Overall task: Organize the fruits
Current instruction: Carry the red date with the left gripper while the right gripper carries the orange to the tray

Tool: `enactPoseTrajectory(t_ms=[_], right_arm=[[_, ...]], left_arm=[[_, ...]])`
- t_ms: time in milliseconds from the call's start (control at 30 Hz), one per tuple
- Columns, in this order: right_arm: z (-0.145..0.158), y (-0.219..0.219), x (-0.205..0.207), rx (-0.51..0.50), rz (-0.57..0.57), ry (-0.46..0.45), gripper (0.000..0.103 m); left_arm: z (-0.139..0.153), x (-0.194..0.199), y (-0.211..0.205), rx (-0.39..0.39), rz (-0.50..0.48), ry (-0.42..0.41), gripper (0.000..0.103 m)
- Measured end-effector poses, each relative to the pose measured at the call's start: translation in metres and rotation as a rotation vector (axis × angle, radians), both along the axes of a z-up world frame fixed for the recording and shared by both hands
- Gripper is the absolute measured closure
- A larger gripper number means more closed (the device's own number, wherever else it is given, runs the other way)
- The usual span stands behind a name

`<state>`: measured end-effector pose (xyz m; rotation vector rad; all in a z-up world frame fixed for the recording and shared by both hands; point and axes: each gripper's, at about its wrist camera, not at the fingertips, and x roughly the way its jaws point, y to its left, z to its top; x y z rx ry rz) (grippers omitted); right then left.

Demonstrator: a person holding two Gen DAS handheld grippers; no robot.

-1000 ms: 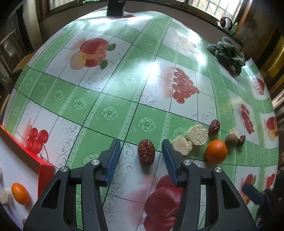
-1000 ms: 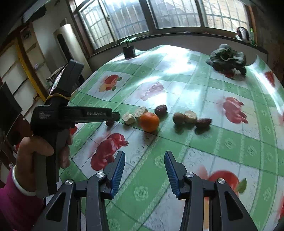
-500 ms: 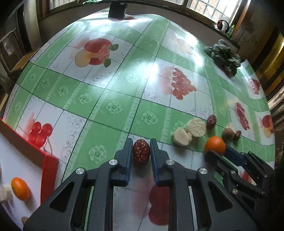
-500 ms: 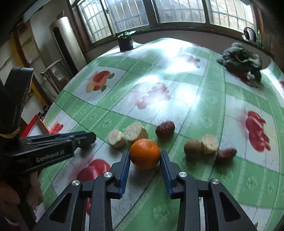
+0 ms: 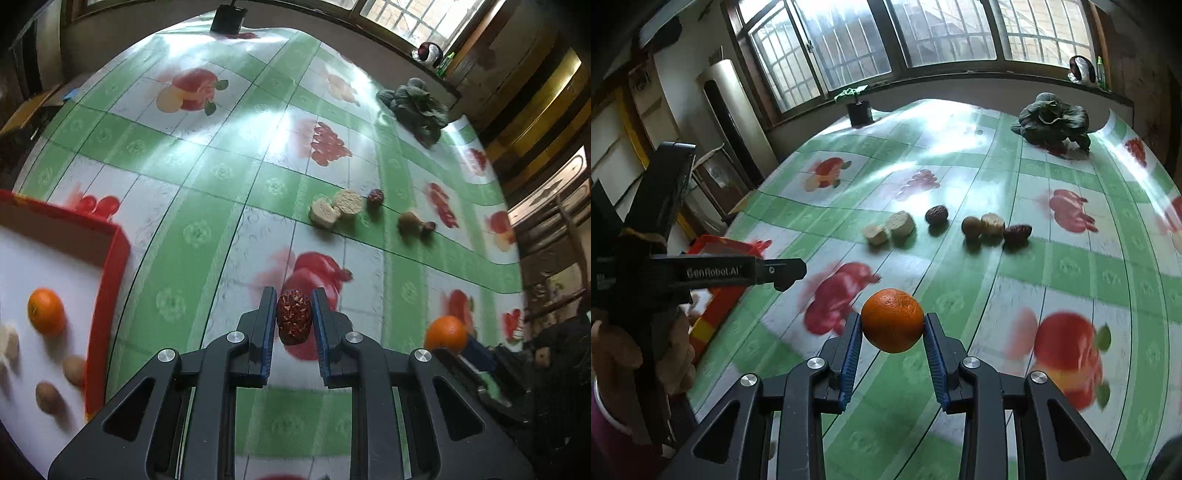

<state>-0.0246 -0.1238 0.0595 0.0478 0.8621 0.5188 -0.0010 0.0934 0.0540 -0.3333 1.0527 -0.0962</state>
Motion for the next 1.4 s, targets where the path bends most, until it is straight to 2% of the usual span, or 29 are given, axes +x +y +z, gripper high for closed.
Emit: enactPoseTrajectory(t_ms=[167,367,567,833,1067,1200,1400], right_arm=[[0.008,0.008,-0.025,0.013,0.017,-0.016,0.07],[0.016,0.025,-0.042,0.012,0.046,-0.027,0.07],[0.023,0.053,-0.055,-0.003,0.099,-0.046,0.07],[0.031,0.104,-0.064,-0.001,0.203,-0.055,0.07],[0.034,0.153,-0.067,0.006,0.28,-0.046,0.07],[0.03,0.181,-0.065,0.006,0.327,-0.042,0.07],[0.019,0.226,-0.051,-0.01,0.389,-0.015,0.07]], left_arm=[[0.019,-0.031,0.005,0.045,0.004,-0.053,0.085],[0.029,-0.062,0.019,0.154,0.027,-0.109,0.085],[0.033,-0.089,0.053,0.235,0.099,-0.151,0.085],[0.029,-0.119,0.11,0.255,0.211,-0.145,0.085],[0.024,-0.147,0.154,0.311,0.296,-0.138,0.085],[0.014,-0.153,0.169,0.329,0.299,-0.116,0.085],[-0.001,-0.153,0.172,0.303,0.253,-0.084,0.085]])
